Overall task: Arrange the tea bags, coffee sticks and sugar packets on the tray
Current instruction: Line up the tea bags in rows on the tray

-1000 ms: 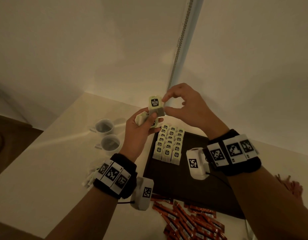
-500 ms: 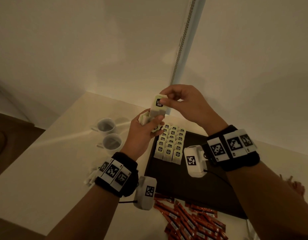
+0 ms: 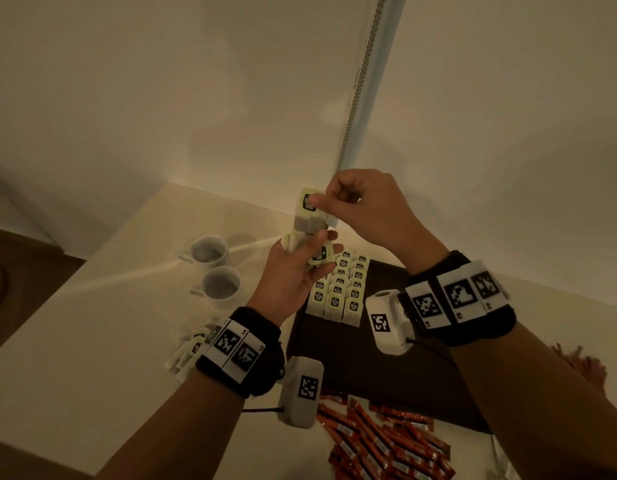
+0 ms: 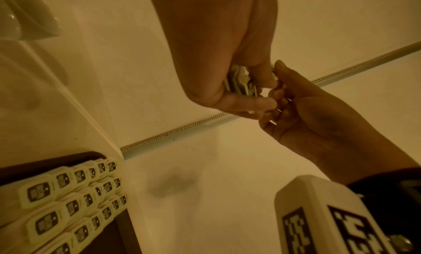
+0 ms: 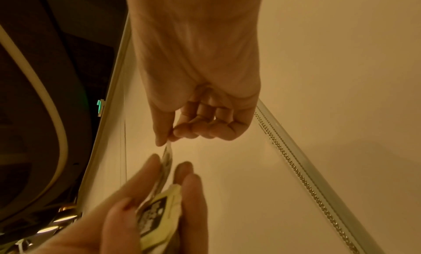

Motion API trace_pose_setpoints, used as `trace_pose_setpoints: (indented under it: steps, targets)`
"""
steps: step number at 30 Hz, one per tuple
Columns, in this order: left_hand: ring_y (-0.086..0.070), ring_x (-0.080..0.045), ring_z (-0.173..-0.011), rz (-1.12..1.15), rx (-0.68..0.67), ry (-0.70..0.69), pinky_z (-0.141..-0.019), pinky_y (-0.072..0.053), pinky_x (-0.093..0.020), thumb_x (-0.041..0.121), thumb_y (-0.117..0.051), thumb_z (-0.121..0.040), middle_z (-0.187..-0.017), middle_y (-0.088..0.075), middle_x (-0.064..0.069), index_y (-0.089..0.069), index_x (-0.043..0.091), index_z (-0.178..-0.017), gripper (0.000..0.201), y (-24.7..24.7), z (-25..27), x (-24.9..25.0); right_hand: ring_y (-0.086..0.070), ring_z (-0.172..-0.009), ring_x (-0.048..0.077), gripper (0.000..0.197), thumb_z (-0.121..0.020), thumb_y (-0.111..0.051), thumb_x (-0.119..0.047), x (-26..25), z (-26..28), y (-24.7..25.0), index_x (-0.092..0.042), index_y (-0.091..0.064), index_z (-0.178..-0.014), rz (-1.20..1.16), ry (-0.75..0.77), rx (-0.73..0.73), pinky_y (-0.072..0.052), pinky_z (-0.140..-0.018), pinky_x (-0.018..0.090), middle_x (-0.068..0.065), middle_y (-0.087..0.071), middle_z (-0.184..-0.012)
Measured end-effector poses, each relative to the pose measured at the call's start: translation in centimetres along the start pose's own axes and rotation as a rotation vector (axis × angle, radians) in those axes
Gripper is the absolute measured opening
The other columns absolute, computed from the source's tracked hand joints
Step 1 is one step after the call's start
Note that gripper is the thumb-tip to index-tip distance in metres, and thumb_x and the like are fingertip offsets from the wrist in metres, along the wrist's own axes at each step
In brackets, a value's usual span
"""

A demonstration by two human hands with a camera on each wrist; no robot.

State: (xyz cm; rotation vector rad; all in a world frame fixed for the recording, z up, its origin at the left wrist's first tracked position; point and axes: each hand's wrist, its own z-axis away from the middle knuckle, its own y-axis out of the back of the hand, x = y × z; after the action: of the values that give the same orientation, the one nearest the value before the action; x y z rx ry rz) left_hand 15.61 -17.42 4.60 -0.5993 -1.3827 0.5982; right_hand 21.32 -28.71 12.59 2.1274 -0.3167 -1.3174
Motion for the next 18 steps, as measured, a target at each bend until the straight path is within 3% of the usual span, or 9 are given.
trace_pose_setpoints:
  steps: [5, 11, 15, 18]
  targets:
    - [-0.070, -0.013, -0.075, 0.090, 0.005, 0.033, -0.049, -0.052, -0.015, 0.025, -0.061, -0.078, -0.082, -0.070, 0.003, -0.063, 0.015, -0.092, 0.018, -0.2, 0.1, -0.1, -0.039, -0.045, 0.002, 0.027, -0.079, -0.074, -0.030, -0.1, -0.3, 0.4, -0.010, -0.062, -0.066, 0.047, -0.017, -0.063, -0.033, -0.048, 0.009, -0.008, -0.046, -0.051]
    - [-0.070, -0.014, -0.077, 0.092, 0.016, 0.051, -0.051, -0.053, -0.016, 0.026, -0.061, -0.077, -0.082, -0.071, 0.003, -0.063, 0.014, -0.097, 0.024, 0.2, 0.1, -0.6, -0.050, -0.054, 0.000, 0.012, -0.081, -0.072, -0.026, 0.6, -0.6, 0.0, -0.017, -0.066, -0.081, 0.051, -0.044, -0.093, -0.043, -0.056, 0.014, -0.009, -0.059, -0.064]
    - [-0.069, -0.016, -0.082, 0.083, 0.032, 0.071, -0.056, -0.055, -0.018, 0.027, -0.062, -0.076, -0.083, -0.071, 0.001, -0.064, 0.014, -0.098, 0.025, 0.9, -0.1, -1.3, -0.055, -0.058, 0.001, 0.009, -0.081, -0.073, -0.023, 1.4, -0.4, -0.3, -0.018, -0.065, -0.081, -0.001, -0.075, -0.133, -0.044, -0.054, 0.011, -0.011, -0.061, -0.067]
    - [-0.070, -0.021, -0.089, 0.120, 0.064, 0.079, -0.068, -0.058, -0.020, 0.022, -0.062, -0.078, -0.094, -0.072, -0.005, -0.062, 0.010, -0.107, 0.031, 2.4, -0.1, -1.4, -0.056, -0.058, 0.002, 0.006, -0.082, -0.072, -0.019, 2.6, 0.0, -0.3, -0.017, -0.066, -0.083, -0.094, -0.143, -0.135, -0.045, -0.052, 0.014, -0.007, -0.063, -0.072]
